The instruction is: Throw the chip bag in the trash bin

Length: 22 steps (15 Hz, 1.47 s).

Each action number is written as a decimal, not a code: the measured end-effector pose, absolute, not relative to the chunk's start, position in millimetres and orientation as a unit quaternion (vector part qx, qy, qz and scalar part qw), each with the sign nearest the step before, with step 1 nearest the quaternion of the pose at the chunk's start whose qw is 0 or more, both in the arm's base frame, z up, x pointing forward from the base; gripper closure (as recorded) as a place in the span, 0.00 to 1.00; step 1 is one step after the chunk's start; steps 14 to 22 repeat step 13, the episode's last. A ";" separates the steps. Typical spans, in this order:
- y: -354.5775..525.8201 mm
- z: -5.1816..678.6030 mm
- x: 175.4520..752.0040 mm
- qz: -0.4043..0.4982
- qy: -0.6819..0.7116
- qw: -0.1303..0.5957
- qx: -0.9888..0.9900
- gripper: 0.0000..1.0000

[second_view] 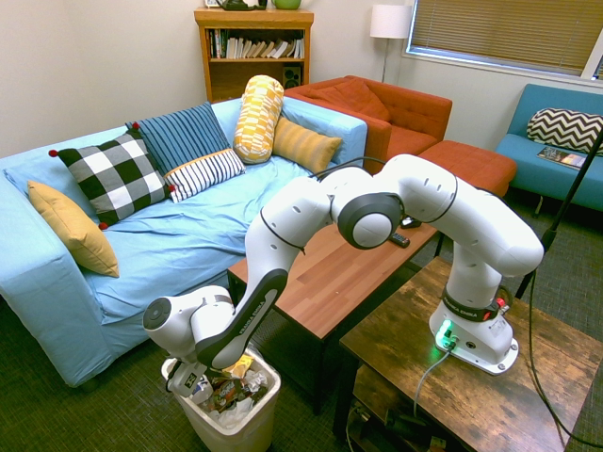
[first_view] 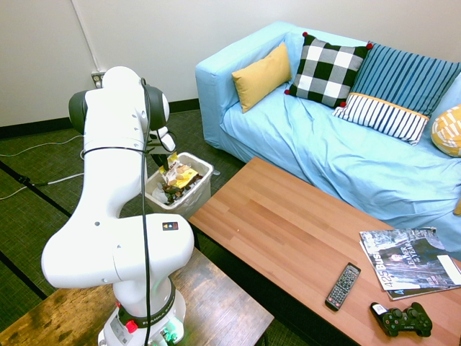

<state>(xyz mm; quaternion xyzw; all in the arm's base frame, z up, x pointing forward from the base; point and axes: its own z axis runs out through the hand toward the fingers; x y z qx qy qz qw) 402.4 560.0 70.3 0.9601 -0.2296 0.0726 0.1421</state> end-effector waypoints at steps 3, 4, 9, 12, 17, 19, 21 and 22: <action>559.8 70.1 402.5 0.074 -0.230 0.143 0.960 0.00; 560.0 70.3 402.3 0.075 -0.230 0.143 0.960 0.00; 557.9 72.0 404.5 0.078 -0.234 0.144 0.958 0.00; 554.8 73.5 395.0 0.081 -0.239 0.148 0.956 0.00; 552.1 74.6 390.8 0.081 -0.241 0.149 0.956 0.00; 552.1 74.6 390.8 0.081 -0.241 0.149 0.956 0.00; 552.1 74.6 390.8 0.081 -0.241 0.149 0.956 0.00; 552.1 74.6 390.8 0.081 -0.241 0.149 0.956 0.00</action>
